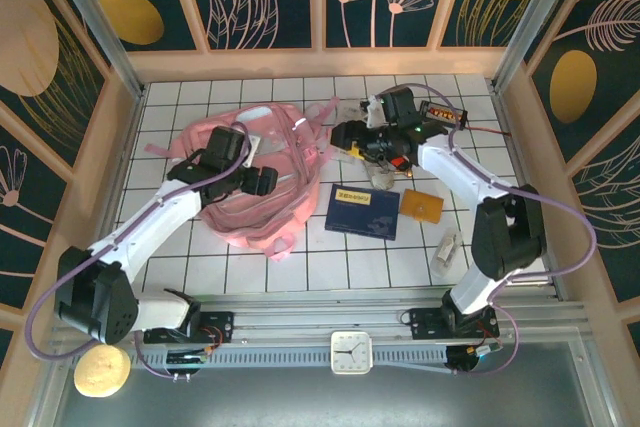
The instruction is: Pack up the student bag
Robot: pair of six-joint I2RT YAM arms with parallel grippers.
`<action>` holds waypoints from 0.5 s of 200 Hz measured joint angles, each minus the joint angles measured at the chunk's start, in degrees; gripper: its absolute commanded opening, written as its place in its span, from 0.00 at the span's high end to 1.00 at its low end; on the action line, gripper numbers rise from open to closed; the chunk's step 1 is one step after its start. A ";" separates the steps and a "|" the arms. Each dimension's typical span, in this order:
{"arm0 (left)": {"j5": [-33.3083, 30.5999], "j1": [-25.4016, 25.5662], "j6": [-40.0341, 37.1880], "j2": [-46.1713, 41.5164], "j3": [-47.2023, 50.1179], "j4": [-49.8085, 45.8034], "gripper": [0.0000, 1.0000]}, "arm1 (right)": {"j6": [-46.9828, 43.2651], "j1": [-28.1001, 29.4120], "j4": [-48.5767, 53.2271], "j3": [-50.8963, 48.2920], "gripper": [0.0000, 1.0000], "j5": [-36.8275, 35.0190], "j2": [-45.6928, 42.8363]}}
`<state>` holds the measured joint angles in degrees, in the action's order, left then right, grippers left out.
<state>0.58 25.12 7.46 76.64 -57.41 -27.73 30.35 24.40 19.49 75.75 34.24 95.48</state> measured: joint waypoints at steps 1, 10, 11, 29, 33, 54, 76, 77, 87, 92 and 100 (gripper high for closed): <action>-0.07 0.07 -0.11 0.11 0.00 -0.04 0.17 | 0.00 0.00 -0.04 0.24 0.27 -0.13 0.26; -1.09 0.76 -0.83 1.31 0.13 -0.26 0.20 | -0.15 0.17 -0.20 1.55 0.26 -0.35 1.90; -1.22 0.87 -0.92 1.51 0.13 -0.31 0.20 | -0.17 0.20 -0.17 1.73 0.26 -0.35 2.19; -3.06 1.86 -2.21 3.45 0.20 -0.39 0.21 | -0.42 0.44 0.09 4.02 0.26 -0.46 5.49; -3.58 2.19 -2.47 4.04 0.20 -0.39 0.22 | -0.44 0.44 0.07 4.70 0.26 -0.50 6.58; -5.70 3.96 -3.56 7.06 0.17 -0.31 0.22 | -0.39 0.44 -0.07 6.21 0.27 -0.90 10.05; -7.30 6.51 -4.61 10.97 0.17 0.11 0.22 | -0.17 0.44 -0.15 6.21 0.26 -0.96 11.23; -7.32 6.58 -4.68 11.10 0.17 0.13 0.22 | -0.15 0.44 -0.15 6.21 0.27 -0.96 11.26; -7.74 7.37 -4.92 12.70 0.17 0.39 0.22 | 0.04 0.44 -0.39 6.21 0.26 -0.98 11.30; -7.89 7.58 -5.09 13.35 0.17 0.55 0.22 | 0.07 0.44 -0.57 6.21 0.27 -1.01 11.30; -8.28 7.80 -5.18 14.25 0.11 0.66 0.22 | 0.09 0.44 -0.94 6.21 0.26 -1.01 11.30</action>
<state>-7.70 32.93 2.28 90.89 -57.30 -27.07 30.44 24.84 18.55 81.95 33.23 106.78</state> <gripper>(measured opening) 0.781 0.736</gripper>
